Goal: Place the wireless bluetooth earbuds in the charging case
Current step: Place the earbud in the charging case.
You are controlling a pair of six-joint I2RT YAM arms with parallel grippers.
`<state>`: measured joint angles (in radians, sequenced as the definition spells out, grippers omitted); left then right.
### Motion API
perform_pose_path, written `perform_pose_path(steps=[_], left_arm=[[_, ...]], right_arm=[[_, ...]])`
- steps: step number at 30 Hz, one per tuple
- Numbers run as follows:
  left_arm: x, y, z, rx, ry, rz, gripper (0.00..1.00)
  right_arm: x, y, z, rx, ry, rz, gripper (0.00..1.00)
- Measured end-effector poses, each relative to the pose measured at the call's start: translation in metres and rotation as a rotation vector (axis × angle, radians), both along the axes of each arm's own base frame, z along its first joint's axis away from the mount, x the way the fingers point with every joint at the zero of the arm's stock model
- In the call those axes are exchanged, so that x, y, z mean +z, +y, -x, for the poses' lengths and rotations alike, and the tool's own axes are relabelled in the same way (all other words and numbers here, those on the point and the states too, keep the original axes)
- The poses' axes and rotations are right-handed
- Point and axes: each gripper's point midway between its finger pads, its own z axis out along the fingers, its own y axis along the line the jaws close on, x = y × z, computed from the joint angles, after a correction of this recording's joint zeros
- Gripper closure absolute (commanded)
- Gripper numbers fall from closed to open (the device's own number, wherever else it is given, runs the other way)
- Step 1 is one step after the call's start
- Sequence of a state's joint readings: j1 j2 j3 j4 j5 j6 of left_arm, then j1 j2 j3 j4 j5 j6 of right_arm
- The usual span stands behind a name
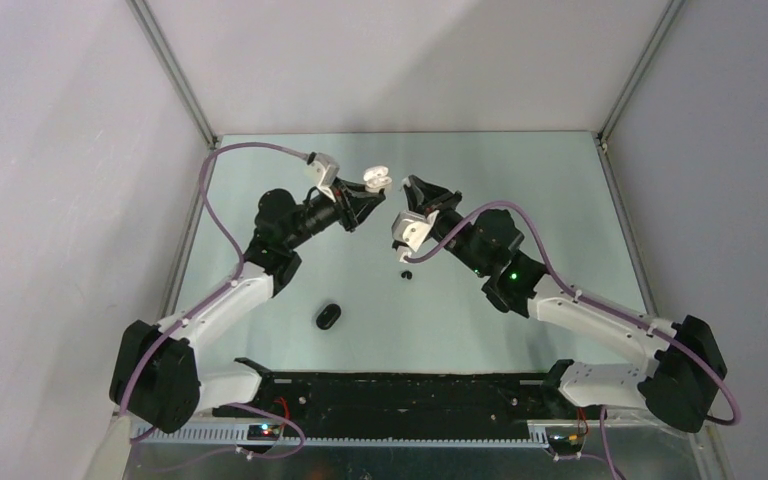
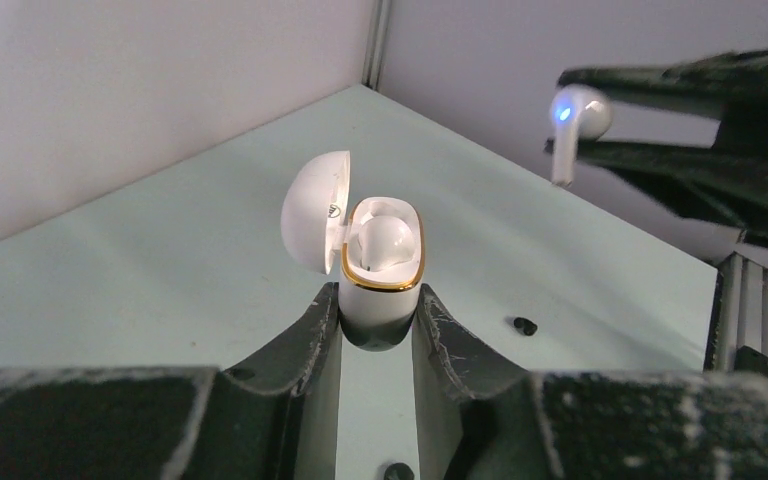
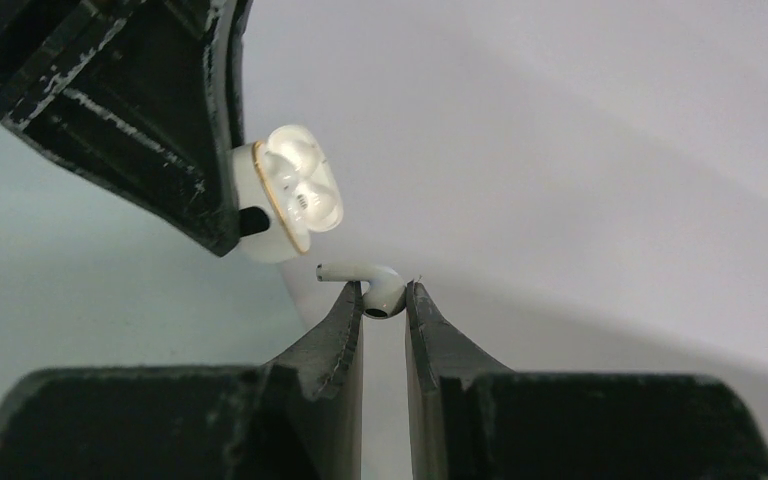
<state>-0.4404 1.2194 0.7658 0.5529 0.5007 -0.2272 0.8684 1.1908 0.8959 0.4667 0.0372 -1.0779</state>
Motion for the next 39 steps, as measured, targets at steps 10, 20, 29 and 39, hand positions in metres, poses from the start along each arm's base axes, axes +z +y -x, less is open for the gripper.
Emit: perform_pose_path(steps=[10, 20, 29, 39], left_arm=[[0.01, -0.005, 0.005, -0.031, -0.065, 0.001, 1.0], [0.004, -0.017, 0.014, -0.097, -0.088, -0.026, 1.0], [0.005, -0.019, 0.018, -0.127, -0.126, -0.043, 1.0], [-0.004, -0.019, 0.02, -0.13, -0.12, -0.05, 1.0]], right_arm=[[-0.021, 0.008, -0.008, -0.006, 0.009, 0.073, 1.0], [-0.016, 0.008, -0.009, -0.025, -0.054, 0.117, 1.0], [-0.019, 0.009, -0.012, -0.044, -0.081, 0.155, 1.0], [-0.022, 0.01, -0.015, -0.052, -0.105, 0.194, 1.0]])
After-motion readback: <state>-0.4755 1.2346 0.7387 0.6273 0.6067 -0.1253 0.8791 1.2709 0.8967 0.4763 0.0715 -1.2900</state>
